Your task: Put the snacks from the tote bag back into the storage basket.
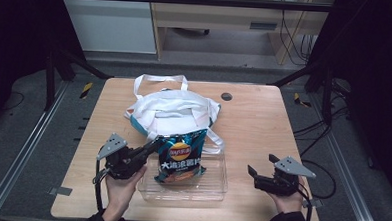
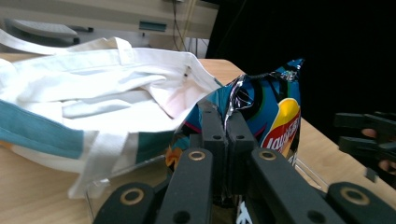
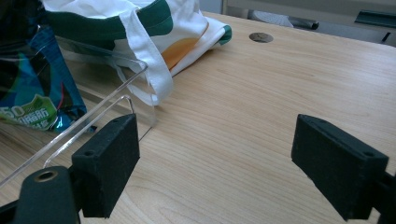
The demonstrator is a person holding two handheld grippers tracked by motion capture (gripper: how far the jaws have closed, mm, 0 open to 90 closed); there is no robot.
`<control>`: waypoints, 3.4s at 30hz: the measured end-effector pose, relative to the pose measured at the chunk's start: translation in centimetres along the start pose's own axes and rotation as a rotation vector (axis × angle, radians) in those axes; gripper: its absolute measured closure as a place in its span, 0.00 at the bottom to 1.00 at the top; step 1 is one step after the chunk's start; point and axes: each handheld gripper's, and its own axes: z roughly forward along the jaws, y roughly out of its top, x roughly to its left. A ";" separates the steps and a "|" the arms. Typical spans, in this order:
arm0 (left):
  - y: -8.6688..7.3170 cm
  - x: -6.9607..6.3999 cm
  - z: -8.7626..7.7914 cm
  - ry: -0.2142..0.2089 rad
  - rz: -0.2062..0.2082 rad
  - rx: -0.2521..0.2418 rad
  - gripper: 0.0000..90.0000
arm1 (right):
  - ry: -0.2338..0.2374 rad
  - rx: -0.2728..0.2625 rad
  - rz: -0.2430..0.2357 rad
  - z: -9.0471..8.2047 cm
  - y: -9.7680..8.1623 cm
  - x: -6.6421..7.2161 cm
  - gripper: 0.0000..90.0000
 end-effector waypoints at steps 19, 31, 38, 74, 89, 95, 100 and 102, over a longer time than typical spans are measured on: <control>0.3 1.4 1.7 0.025 0.042 -0.011 0.65 | -0.001 0.003 -0.002 0.0 0.0 0.0 0.17; -0.2 0.7 0.6 0.002 0.097 0.002 0.60 | -0.001 -0.001 0.001 -0.1 0.0 0.0 0.17; -0.2 0.5 0.0 -0.068 0.082 -0.009 0.98 | 0.001 -0.001 0.000 -0.1 0.0 0.0 0.18; -0.2 0.2 1.2 -0.115 0.039 0.007 0.96 | 0.002 0.004 0.001 0.0 0.0 0.0 0.18; 0.2 0.1 1.6 -0.035 0.097 0.019 0.68 | 0.002 0.004 0.001 0.0 0.0 0.0 0.18; 0.5 0.0 0.4 0.002 0.163 0.022 0.59 | 0.001 0.000 0.001 -0.1 0.0 -0.1 0.18; 0.6 0.6 -0.7 0.025 0.175 0.022 0.53 | 0.001 0.000 0.001 -0.1 0.0 -0.1 0.18; 0.4 0.9 -1.0 0.046 0.177 0.019 0.50 | -0.001 -0.001 0.004 -0.1 0.0 -0.1 0.18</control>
